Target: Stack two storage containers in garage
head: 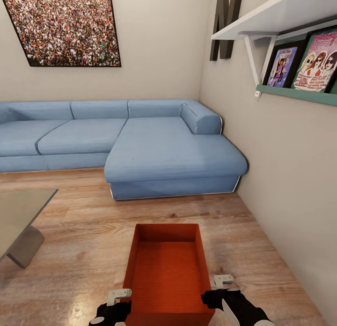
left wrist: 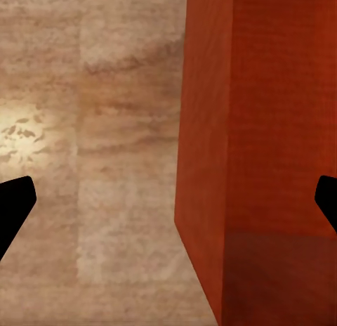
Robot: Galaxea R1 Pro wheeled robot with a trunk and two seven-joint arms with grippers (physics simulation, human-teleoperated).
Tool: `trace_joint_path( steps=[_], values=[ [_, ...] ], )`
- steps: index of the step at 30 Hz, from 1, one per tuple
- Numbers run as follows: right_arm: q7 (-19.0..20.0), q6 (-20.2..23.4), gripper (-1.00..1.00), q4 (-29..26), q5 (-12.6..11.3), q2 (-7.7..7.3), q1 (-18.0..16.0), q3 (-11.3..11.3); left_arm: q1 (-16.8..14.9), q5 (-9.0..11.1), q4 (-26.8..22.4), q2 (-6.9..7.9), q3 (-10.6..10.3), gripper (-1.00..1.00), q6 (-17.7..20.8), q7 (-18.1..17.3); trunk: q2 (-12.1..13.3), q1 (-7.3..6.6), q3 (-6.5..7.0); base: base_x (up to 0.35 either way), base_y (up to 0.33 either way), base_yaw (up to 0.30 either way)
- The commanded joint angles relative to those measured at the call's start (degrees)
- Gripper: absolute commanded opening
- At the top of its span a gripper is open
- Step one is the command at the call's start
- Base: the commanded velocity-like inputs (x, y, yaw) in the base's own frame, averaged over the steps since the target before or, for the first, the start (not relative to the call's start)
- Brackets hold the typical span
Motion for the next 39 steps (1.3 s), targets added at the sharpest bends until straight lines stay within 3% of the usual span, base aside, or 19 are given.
trace_joint_path(
  steps=[1,9,10,11,39],
  values=[
    [0.2,0.4,1.0,-0.1,0.4,0.0,0.0,-0.1,0.0,0.5,0.0,0.0,-0.5,1.0,-0.2,0.3,0.0,-0.01,-0.05,0.0,0.0,0.0],
    [0.2,0.4,1.0,-0.1,0.5,0.0,0.0,0.0,0.0,0.5,0.0,-0.01,-0.5,1.0,-0.2,0.3,0.0,-0.01,-0.05,0.0,0.0,0.0],
    [0.2,0.4,1.0,-0.1,0.5,0.0,0.0,0.0,0.0,0.5,0.0,0.0,-0.5,-1.0,-0.2,0.3,0.0,-0.01,-0.05,0.0,0.0,0.0],
    [0.2,0.4,-1.0,-0.1,0.5,0.0,0.0,0.1,0.0,0.5,0.0,-0.01,-0.5,-1.0,-0.2,0.3,0.0,-0.01,-0.05,0.0,0.0,0.0],
    [0.2,0.4,-1.0,-0.2,0.5,0.0,0.0,0.1,0.0,0.5,0.0,-0.06,-0.5,-1.0,-1.2,0.3,0.0,-0.01,-0.05,0.0,0.0,0.0]
  ],
)
